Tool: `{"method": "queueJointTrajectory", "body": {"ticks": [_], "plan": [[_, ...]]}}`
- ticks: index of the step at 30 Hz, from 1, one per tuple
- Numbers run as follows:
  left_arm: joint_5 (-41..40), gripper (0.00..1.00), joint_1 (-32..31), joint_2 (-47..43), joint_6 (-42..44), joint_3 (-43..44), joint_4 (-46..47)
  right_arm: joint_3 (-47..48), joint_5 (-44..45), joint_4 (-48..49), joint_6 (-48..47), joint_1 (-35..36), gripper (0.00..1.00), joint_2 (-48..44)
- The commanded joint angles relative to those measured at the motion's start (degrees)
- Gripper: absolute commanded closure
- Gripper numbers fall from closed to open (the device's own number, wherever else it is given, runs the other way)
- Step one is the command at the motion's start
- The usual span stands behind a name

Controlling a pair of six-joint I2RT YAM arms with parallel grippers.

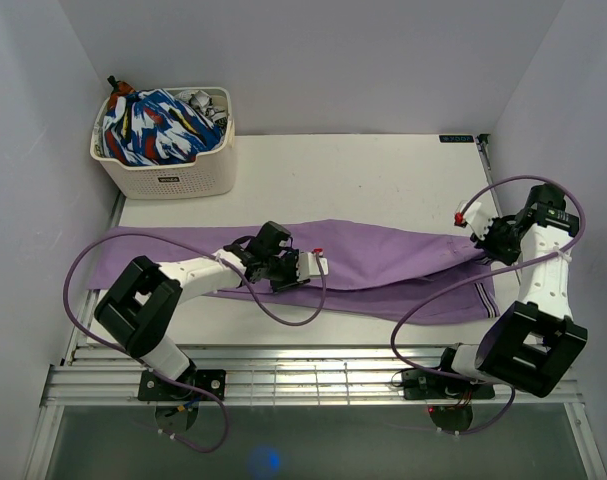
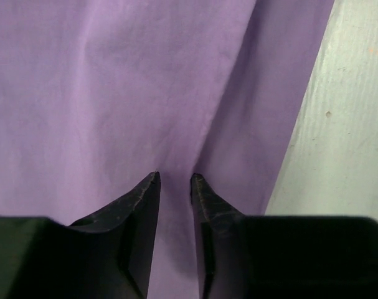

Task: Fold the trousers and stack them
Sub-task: Fold the trousers

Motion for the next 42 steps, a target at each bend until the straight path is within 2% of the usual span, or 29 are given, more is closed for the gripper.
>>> {"method": "queueJointTrajectory", "body": {"ticks": [1, 6, 8, 9, 10, 17, 21, 28, 32, 38, 42], "plan": [[-1.5, 0.63, -0.1, -1.1, 0.8, -1.0, 2.2, 2.0, -1.5, -1.7, 1.0, -0.4, 0.92, 0.0], [-1.5, 0.86, -0.2, -2.9, 1.1, -1.0, 0.8, 1.7, -0.8, -1.5, 0.1, -0.5, 0.92, -0.4], [-0.8, 0.91, -0.2, -4.4, 1.1, -0.7, -1.3, 1.6, -0.6, -1.3, -0.5, -0.5, 0.92, -0.7], [-0.6, 0.98, -0.2, -4.9, 0.8, -0.7, -2.0, 1.6, -0.4, -1.3, -0.9, -0.6, 0.92, -0.9], [-0.4, 1.0, -0.2, -5.9, 0.2, -0.2, -3.5, 1.8, -0.3, -1.0, -1.1, -0.6, 0.92, -1.1], [2.5, 1.0, -0.1, -13.6, -0.7, 1.5, -11.2, 3.2, 0.0, -1.7, -7.2, -2.2, 0.92, -5.3], [4.5, 1.0, -0.1, -15.2, 0.4, 0.2, -15.5, -6.6, 2.9, -1.5, -15.0, -3.3, 0.92, -12.5], [7.8, 1.0, -0.1, -7.4, 2.5, -2.0, -18.0, -25.8, 7.7, 5.1, -21.2, -4.8, 0.92, -17.6], [4.5, 1.0, -0.1, 0.5, 2.6, -0.8, -17.2, -32.7, 9.4, 9.2, -22.4, -4.8, 0.92, -18.6], [4.3, 1.0, -0.1, 2.1, 1.4, 0.6, -15.9, -34.7, 11.3, 13.2, -21.4, -4.8, 0.92, -15.5], [4.5, 0.85, 0.0, -0.5, 0.2, 0.9, -17.3, -35.2, 12.8, 15.7, -20.8, -4.8, 0.92, -12.5]]}}
